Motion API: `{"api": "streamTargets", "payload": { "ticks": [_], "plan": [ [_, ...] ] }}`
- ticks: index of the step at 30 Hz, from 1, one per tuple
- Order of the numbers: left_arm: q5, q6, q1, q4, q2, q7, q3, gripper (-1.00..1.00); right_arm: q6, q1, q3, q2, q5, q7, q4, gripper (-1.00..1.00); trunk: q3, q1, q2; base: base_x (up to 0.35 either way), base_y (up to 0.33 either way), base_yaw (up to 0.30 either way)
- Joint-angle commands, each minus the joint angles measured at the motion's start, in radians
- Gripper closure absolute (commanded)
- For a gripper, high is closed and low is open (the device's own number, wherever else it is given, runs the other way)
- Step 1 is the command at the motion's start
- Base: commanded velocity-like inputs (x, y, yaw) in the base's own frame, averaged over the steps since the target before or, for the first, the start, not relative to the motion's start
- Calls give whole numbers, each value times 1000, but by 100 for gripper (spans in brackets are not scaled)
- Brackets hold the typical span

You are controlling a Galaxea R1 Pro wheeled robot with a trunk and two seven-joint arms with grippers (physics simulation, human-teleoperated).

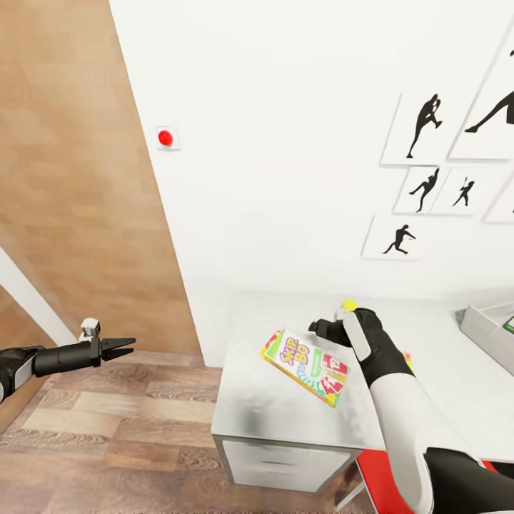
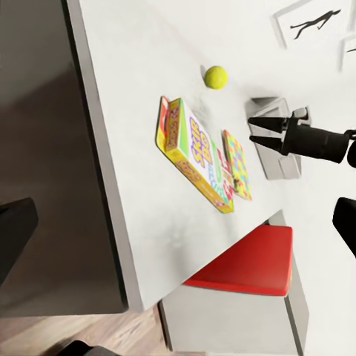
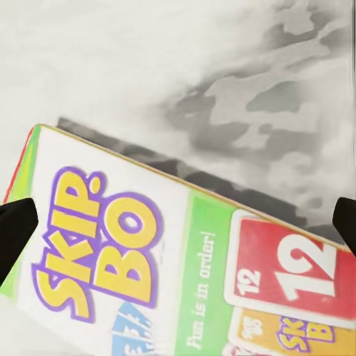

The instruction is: Put all the toys in the child's room - the three board games (two on the bed and one on the table), the two jigsaw puzzles on the table, and the tennis ball on the table - inside the toy box on the table in the child's room.

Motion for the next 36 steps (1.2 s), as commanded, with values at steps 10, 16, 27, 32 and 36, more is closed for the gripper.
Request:
{"api": "streamTargets", "payload": {
  "ticks": [10, 16, 27, 32, 36],
  "plan": [
    [7, 10, 0, 0, 0, -3, -8, -100, -26, -1, -3, -19, -13, -9, 51, -100, -19, 1, -2, 0, 0, 0],
    [7, 10, -1, 0, 0, -2, -9, -100, -27, -1, -3, -25, -12, -8, 53, -100, -28, 1, -2, 0, 0, 0],
    [7, 10, -1, 0, 0, -1, -9, -100, -27, -1, -1, -25, -8, -7, 53, -100, -47, 1, -2, 0, 0, 0],
    [7, 10, -1, 0, 0, -1, -9, -100, -26, -1, 2, -23, -6, -6, 53, -100, -55, 1, -2, 0, 0, 0],
    [7, 10, -1, 0, 0, -1, -9, -100, -26, -1, 4, -23, -6, -6, 53, -100, -61, 1, -2, 0, 0, 0]
  ]
}}
